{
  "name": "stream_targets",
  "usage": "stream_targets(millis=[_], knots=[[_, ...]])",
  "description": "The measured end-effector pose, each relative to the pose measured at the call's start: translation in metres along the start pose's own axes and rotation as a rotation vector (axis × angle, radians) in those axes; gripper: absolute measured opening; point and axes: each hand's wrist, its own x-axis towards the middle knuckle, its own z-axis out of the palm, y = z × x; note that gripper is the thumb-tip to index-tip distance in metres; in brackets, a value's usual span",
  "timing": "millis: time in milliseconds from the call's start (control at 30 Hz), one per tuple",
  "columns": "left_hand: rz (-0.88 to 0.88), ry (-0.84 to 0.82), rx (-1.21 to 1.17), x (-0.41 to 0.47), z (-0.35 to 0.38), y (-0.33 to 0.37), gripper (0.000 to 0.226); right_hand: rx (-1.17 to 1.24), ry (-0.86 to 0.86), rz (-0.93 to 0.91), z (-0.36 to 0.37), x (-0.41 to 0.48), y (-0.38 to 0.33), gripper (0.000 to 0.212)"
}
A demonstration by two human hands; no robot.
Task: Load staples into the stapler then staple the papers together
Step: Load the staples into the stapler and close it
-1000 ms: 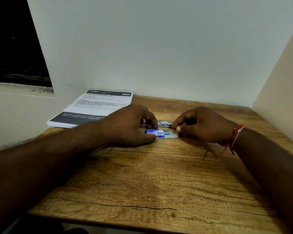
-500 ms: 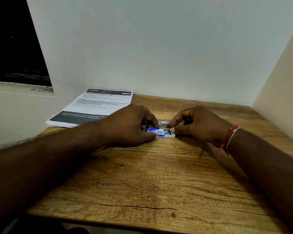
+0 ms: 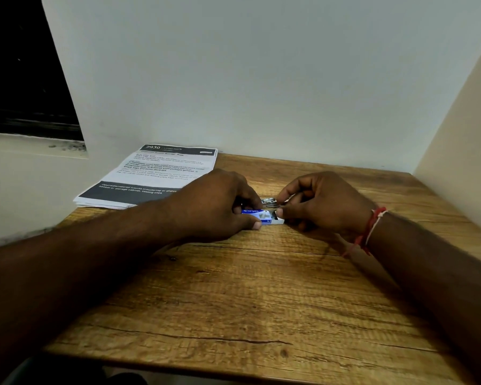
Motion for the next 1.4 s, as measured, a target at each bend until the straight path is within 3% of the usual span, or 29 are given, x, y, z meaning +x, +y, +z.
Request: stream_targets(millis=[867,1400], knots=[[0.063,0.033,0.002,0.0,0.005,-0.001,0.035,0.143,-0.069,-0.03,0.009,-0.003,-0.001,0.021],[0.04,0.05,-0.063,-0.002,0.004,0.002,0.03,-0.229,-0.084,-0.261,0.001,-0.004,0.0,0.025]])
